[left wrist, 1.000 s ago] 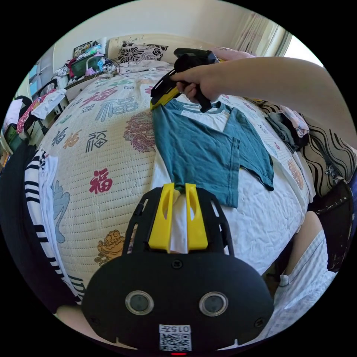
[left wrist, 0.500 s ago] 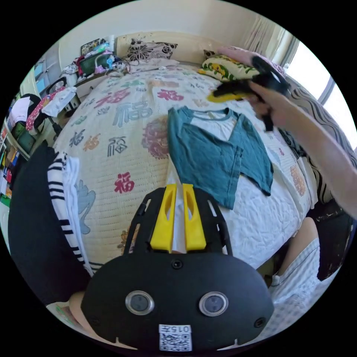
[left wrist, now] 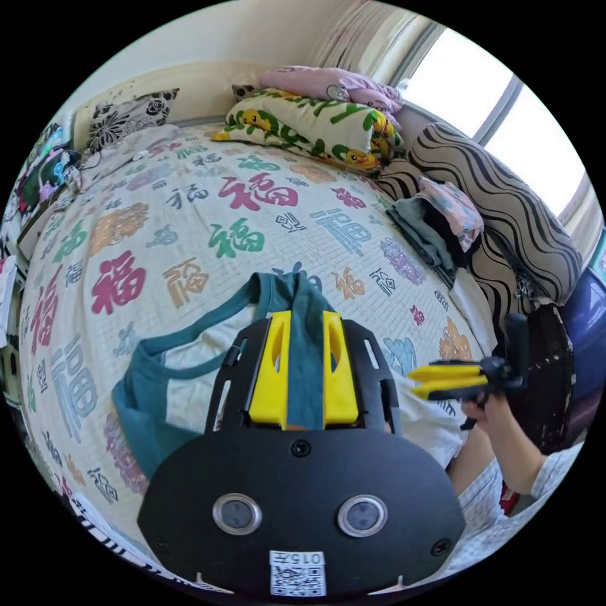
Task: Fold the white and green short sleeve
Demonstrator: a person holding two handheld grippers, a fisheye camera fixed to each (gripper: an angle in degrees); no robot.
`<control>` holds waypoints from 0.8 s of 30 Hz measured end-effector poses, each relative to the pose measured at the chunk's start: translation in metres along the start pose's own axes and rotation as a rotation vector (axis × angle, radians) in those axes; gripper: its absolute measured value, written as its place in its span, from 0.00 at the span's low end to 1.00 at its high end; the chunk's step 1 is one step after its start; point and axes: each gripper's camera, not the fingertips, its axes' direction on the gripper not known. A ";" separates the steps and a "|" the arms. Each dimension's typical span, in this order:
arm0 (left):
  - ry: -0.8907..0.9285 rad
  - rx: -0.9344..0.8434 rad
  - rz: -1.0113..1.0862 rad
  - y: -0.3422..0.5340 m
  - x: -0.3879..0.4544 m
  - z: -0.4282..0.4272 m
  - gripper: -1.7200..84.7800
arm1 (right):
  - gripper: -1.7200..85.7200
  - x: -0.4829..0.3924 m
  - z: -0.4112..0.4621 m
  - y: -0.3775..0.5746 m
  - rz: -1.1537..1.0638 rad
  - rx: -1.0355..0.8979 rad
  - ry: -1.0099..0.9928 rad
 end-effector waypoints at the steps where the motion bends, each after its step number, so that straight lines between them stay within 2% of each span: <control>1: 0.000 -0.015 -0.004 -0.007 -0.002 0.009 0.11 | 0.12 -0.005 0.002 0.000 -0.020 -0.015 0.017; 5: 0.013 -0.091 -0.052 -0.043 -0.019 0.061 0.10 | 0.03 -0.025 0.013 0.006 -0.075 -0.085 0.154; 7: 0.004 -0.111 -0.084 -0.053 -0.029 0.076 0.08 | 0.02 -0.027 0.004 0.011 -0.078 -0.057 0.129; 9: 0.070 -0.152 -0.118 -0.060 -0.046 0.092 0.04 | 0.01 -0.022 -0.010 0.020 -0.039 -0.025 0.091; 10: 0.084 -0.144 -0.141 -0.061 -0.052 0.093 0.03 | 0.01 -0.022 -0.014 0.022 -0.031 -0.016 0.091; 12: 0.135 -0.003 -0.277 -0.056 -0.079 0.080 0.02 | 0.01 -0.026 -0.028 0.032 -0.024 0.014 0.133; 15: 0.220 0.032 -0.406 -0.045 -0.109 0.083 0.02 | 0.02 -0.033 -0.044 0.038 -0.019 0.063 0.115; 20: 0.253 0.026 -0.338 -0.042 -0.112 0.088 0.05 | 0.08 -0.045 -0.068 0.042 -0.026 0.083 0.085; 24: 0.298 0.075 -0.261 -0.021 -0.107 0.054 0.10 | 0.10 -0.050 -0.078 0.049 -0.013 0.076 0.118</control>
